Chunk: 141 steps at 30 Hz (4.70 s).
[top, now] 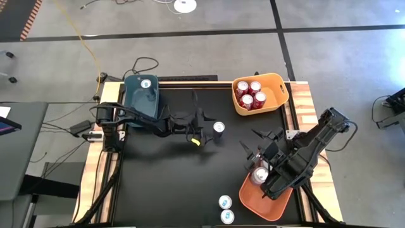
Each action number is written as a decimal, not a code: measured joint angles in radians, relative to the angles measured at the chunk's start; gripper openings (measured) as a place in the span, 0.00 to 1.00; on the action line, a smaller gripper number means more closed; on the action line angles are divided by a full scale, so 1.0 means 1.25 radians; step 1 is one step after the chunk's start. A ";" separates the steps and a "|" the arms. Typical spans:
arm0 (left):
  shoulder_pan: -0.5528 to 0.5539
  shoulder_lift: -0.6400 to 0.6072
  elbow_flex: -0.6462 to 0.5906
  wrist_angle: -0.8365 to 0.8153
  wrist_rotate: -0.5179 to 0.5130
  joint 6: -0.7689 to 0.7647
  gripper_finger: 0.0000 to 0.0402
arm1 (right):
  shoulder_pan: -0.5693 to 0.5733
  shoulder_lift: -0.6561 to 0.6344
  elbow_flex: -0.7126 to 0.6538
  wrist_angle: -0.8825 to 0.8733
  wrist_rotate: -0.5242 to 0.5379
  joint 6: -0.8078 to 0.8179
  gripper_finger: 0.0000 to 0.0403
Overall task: Sort soda cans
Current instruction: Put the top blue soda can into the blue bin
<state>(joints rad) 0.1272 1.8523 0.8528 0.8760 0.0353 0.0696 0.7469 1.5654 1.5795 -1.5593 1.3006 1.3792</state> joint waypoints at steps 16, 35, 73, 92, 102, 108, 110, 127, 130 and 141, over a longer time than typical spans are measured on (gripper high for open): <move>0.014 0.061 0.034 0.060 0.004 -0.031 0.97 | 0.017 0.000 0.000 0.008 -0.003 0.000 0.78; 0.019 0.064 0.072 -0.022 0.030 -0.026 0.62 | 0.015 0.000 0.000 0.012 -0.006 -0.003 0.78; 0.337 -0.845 -0.311 -0.458 -0.465 -0.018 0.60 | 0.053 0.000 0.000 0.022 0.005 0.001 0.78; 0.357 -0.925 -0.311 -0.493 -0.610 0.031 0.60 | 0.053 0.000 0.000 0.021 -0.013 0.000 0.78; 0.357 -0.925 -0.316 -0.535 -0.736 -0.045 0.60 | 0.052 0.002 0.000 0.023 -0.014 -0.012 0.78; 0.358 -0.917 -0.322 -0.614 -0.852 -0.063 0.60 | 0.051 0.003 0.000 0.024 -0.014 -0.013 0.78; 0.359 -0.916 -0.321 -0.628 -0.865 -0.098 0.60 | 0.051 0.003 0.000 0.024 -0.015 -0.015 0.78; 0.467 -0.791 -0.541 -0.252 -0.787 -0.179 0.60 | 0.050 0.003 0.000 0.016 -0.015 -0.023 0.78; 0.490 -0.768 -0.561 -0.207 -0.764 -0.179 0.60 | 0.047 0.003 0.000 0.016 -0.014 -0.023 0.78; 0.545 -0.641 -0.572 -0.071 -0.705 -0.132 0.61 | 0.039 0.003 0.000 0.018 -0.014 -0.021 0.78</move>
<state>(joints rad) 0.8082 1.0507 0.1383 0.7867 -0.8462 -0.0955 0.7959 1.5696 1.5795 -1.5367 1.2827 1.3530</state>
